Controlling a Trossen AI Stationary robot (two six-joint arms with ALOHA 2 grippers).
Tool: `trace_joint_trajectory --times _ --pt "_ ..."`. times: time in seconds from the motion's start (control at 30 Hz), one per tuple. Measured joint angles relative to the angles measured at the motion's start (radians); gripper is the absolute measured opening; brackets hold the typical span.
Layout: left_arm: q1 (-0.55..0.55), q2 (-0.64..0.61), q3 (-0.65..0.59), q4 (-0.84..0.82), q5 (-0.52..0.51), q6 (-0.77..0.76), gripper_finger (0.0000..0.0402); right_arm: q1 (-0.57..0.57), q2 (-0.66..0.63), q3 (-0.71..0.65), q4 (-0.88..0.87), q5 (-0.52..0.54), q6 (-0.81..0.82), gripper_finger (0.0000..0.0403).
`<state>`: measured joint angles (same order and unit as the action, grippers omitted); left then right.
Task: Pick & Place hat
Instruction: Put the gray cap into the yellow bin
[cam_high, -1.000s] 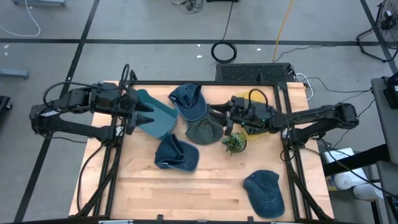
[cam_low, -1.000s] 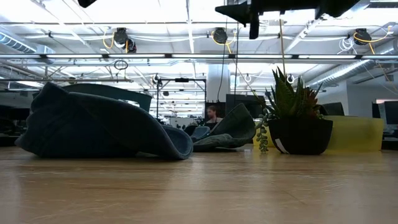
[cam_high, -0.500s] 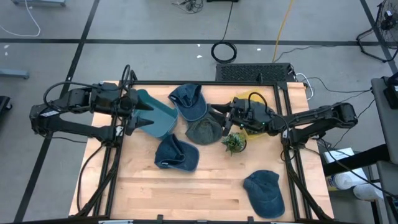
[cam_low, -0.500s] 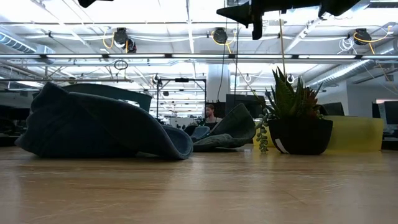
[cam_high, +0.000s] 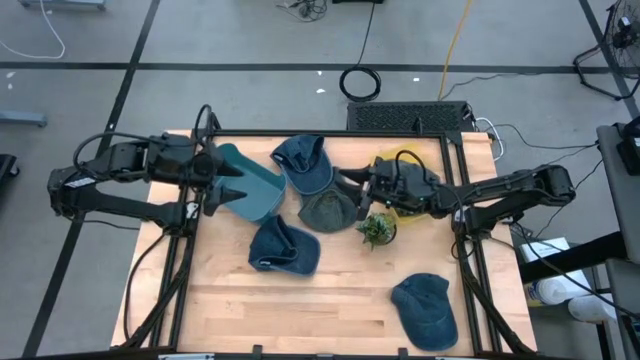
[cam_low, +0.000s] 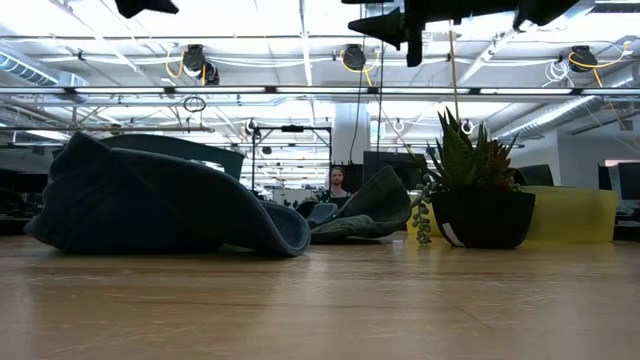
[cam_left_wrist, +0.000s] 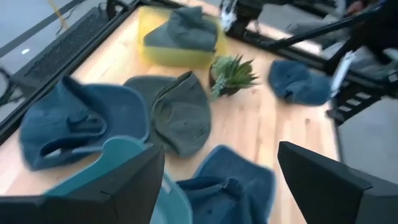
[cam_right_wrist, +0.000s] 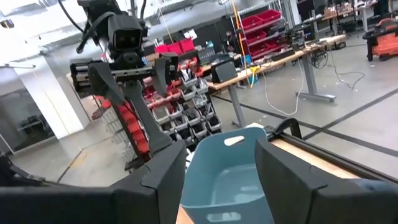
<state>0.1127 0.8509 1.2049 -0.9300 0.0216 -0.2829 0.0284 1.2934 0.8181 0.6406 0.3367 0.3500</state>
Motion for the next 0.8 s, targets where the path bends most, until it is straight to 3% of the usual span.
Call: trace_joint_trajectory --times 0.33,0.8 --pt "-0.001 0.000 0.000 -0.198 -0.035 0.011 0.0353 0.000 0.000 0.000 -0.039 0.000 0.000 0.0173" --pt "-0.001 0.000 0.000 -0.168 -0.013 -0.061 0.0340 0.000 -0.013 -0.001 -0.043 -0.007 -0.050 0.0160"
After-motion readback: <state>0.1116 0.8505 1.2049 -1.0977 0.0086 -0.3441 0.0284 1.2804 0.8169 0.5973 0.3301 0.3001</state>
